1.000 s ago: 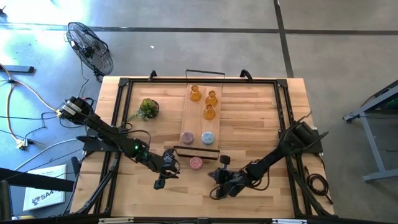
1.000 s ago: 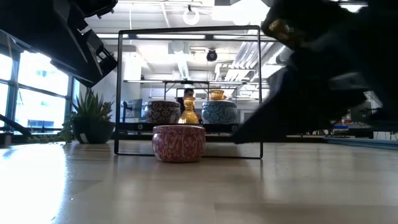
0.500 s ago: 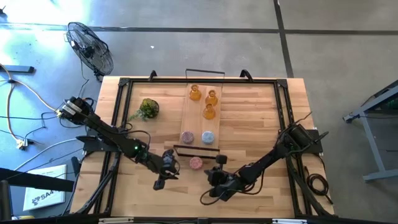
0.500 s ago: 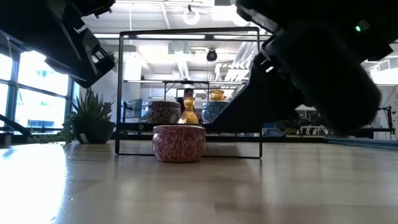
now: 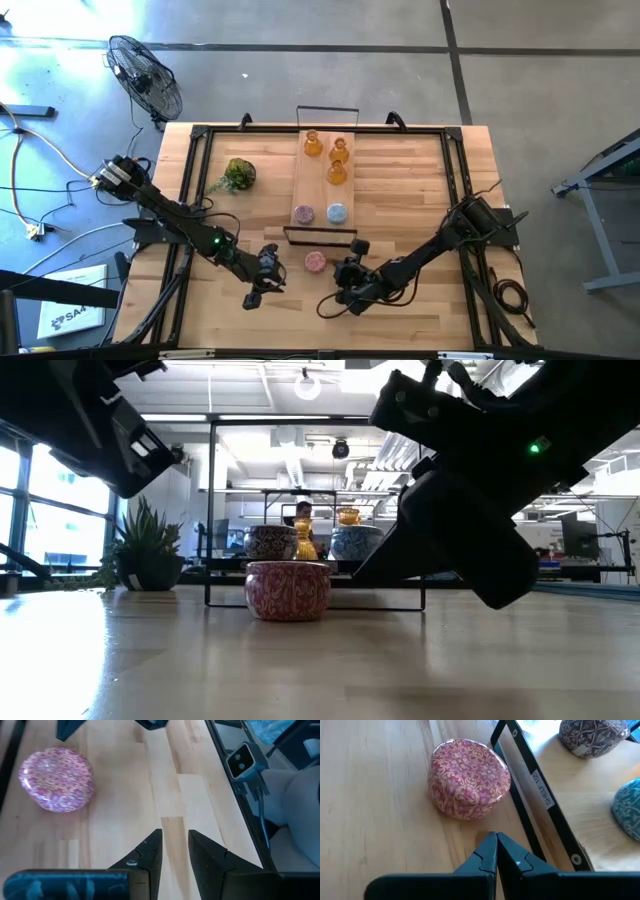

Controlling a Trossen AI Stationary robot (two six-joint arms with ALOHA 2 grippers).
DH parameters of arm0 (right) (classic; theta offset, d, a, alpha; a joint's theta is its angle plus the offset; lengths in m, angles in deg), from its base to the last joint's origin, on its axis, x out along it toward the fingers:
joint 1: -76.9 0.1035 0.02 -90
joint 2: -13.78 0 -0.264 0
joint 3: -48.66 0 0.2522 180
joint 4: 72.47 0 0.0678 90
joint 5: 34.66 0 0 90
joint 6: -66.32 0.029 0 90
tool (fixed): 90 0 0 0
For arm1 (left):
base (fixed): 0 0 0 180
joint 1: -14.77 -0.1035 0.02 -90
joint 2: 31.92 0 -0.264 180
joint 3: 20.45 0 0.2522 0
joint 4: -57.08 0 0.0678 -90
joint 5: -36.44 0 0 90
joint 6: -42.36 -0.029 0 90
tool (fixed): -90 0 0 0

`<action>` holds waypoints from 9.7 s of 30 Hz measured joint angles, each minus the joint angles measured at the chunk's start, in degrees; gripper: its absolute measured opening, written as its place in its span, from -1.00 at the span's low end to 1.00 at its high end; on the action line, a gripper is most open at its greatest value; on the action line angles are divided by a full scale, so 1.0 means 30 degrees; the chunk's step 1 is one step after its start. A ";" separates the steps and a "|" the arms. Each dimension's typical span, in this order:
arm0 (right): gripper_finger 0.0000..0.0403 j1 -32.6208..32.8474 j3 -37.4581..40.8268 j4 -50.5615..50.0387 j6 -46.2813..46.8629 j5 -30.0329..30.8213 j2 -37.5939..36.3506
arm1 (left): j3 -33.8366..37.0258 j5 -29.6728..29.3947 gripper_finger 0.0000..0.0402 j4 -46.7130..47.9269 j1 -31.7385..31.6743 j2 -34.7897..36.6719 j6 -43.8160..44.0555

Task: Pick & Place candle stick holders
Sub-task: Put the pink scented candle on the shelf

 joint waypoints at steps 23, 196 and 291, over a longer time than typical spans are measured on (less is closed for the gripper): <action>-1.00 -0.0173 0.0000 0.1995 -0.0547 -0.0883 -0.0007 | 0.0007 -0.0387 -0.54 0.0007 0.0338 -0.0001 0.0583; -1.00 0.8505 -0.4954 -1.9973 1.5012 0.6692 -0.5501 | -0.7818 -0.2386 0.86 1.4965 -0.3349 -0.4006 0.0758; -1.00 0.8498 -0.4969 -1.6808 1.2418 0.5906 -0.5486 | -1.6870 -0.5411 0.41 3.1036 0.1365 -0.6964 1.1063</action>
